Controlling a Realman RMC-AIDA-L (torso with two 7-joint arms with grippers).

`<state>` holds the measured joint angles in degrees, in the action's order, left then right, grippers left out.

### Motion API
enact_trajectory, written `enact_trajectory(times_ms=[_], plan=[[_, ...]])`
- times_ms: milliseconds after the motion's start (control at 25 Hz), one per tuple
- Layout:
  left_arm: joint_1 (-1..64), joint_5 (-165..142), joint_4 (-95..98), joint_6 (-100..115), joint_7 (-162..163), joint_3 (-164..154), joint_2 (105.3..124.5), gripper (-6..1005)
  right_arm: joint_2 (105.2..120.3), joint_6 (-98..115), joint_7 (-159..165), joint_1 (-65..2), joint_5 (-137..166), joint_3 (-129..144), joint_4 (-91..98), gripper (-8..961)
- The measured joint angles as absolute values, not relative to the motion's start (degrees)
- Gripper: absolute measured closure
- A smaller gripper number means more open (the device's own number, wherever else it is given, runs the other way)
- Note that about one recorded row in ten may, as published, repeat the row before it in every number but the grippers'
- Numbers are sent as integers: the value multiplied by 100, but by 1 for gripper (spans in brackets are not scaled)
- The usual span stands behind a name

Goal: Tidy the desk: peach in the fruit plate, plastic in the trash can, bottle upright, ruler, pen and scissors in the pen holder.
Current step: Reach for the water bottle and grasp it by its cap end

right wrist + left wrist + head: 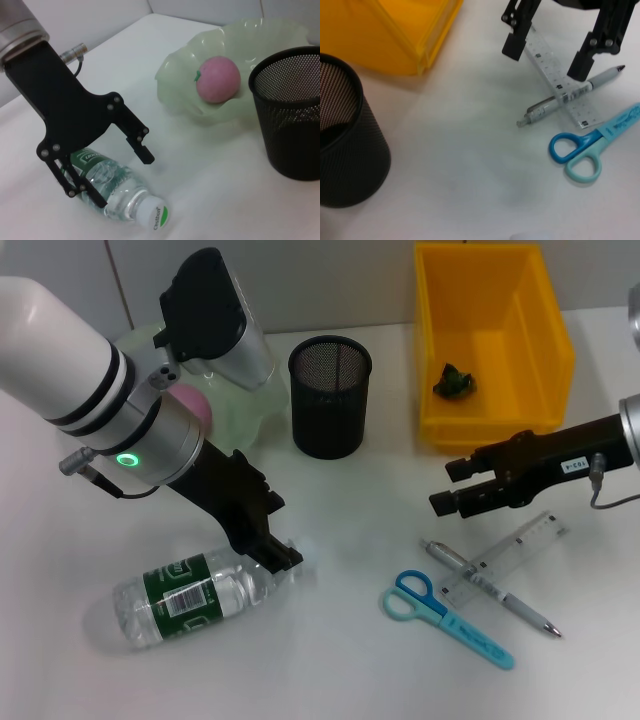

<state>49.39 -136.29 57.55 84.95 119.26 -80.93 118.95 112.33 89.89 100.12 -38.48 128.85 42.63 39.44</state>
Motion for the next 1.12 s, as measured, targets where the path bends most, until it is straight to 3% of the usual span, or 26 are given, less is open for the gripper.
enact_trajectory(times_ms=[360,1120], plan=[[4945,-13627,5491,8281,11886,-8198,11891,245,11150,9020,10056,-4026,12892,4262,3915,228],[5053,-13315,5053,7856,11807,-8508,11910,245,11216,8979,10130,-4098,13166,4304,3902,229]])
